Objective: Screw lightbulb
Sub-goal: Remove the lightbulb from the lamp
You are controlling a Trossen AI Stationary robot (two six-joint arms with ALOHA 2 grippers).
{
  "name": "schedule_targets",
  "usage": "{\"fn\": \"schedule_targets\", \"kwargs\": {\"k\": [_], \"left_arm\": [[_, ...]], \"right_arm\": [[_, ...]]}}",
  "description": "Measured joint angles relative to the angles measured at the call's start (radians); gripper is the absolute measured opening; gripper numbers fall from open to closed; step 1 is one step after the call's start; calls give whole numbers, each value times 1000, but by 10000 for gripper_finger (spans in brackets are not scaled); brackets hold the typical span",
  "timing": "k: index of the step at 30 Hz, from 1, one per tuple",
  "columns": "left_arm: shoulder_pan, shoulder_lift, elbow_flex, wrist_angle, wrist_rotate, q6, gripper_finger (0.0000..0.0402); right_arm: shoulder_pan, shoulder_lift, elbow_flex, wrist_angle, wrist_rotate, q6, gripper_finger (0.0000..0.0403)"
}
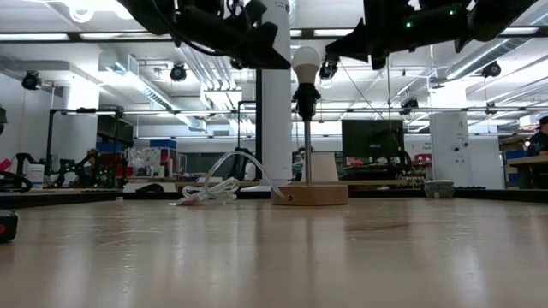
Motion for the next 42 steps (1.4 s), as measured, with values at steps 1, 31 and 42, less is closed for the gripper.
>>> {"fn": "schedule_targets", "kwargs": {"k": [1, 31, 42], "left_arm": [[1, 10, 0, 24, 0, 5, 0], [-2, -33, 4, -24, -124, 14, 0], [3, 7, 4, -48, 24, -9, 0]], "right_arm": [[-1, 6, 1, -1, 0, -3, 0], [12, 18, 26, 1, 35, -78, 0], [-37, 85, 26, 20, 110, -54, 0]]}}
